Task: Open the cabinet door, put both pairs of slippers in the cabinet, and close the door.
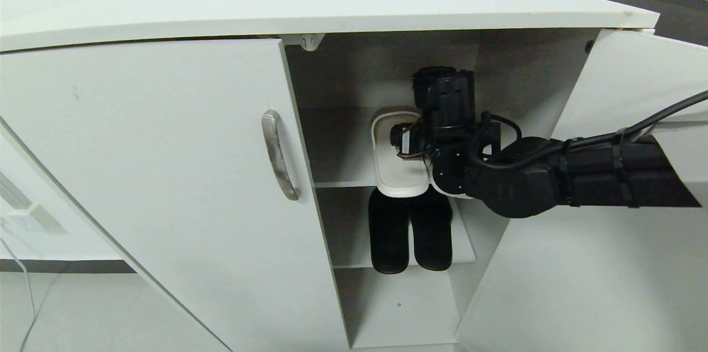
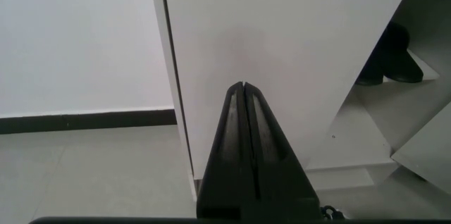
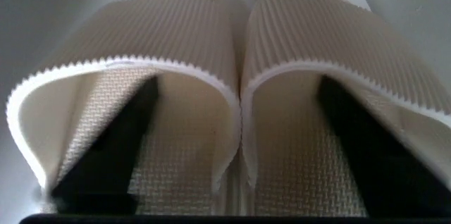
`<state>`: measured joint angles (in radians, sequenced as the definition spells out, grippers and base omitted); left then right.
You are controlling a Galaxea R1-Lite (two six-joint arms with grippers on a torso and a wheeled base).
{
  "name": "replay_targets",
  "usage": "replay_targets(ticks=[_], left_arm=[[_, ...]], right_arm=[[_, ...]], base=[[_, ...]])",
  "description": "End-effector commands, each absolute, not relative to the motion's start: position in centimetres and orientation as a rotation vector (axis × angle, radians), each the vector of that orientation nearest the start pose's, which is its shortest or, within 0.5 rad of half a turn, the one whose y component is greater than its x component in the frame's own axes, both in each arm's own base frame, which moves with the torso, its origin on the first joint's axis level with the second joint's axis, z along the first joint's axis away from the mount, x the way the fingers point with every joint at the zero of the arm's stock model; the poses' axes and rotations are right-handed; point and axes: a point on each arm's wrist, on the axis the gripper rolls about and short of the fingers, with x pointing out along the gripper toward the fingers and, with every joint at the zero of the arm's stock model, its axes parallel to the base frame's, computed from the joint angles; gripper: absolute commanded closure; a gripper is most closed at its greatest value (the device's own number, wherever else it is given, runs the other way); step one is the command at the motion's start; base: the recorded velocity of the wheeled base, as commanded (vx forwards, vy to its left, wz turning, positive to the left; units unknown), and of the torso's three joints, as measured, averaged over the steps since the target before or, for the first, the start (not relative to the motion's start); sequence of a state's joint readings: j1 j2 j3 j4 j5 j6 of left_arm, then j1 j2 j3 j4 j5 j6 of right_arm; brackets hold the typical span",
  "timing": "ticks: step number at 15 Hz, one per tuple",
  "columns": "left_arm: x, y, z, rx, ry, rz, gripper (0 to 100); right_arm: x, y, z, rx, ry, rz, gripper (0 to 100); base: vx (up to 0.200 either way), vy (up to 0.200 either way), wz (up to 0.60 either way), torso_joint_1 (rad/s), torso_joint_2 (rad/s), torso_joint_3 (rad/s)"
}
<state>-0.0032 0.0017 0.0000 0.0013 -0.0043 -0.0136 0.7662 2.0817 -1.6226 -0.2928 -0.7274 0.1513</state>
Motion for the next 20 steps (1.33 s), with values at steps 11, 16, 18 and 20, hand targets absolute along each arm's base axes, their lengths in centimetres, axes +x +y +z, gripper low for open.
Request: replay_targets(ticks=[11, 16, 18, 20], left_arm=[[-2.3, 0.0, 7.5, -0.006, 0.003, -0.009, 100], [-2.3, 0.0, 7.6, -0.009, 0.002, -0.009, 100], [-2.3, 0.0, 7.5, -0.011, 0.003, -0.009, 100], [-2.3, 0.0, 7.5, -0.009, 0.003, -0.009, 100]], right_arm=[[17.6, 24.8, 22.9, 0.024, 0.140, 0.316, 0], [17.2, 24.3, 21.7, 0.005, 0.145, 0.349, 0], [17.3, 24.5, 21.3, -0.004, 0.154, 0.348, 0], [17.3, 24.6, 21.3, -0.004, 0.154, 0.349, 0]], base=[[0.000, 0.000, 0.00, 0.000, 0.00, 0.000], [0.000, 0.000, 0.00, 0.000, 0.00, 0.000], [0.000, 0.000, 0.00, 0.000, 0.00, 0.000], [0.000, 0.000, 0.00, 0.000, 0.00, 0.000]])
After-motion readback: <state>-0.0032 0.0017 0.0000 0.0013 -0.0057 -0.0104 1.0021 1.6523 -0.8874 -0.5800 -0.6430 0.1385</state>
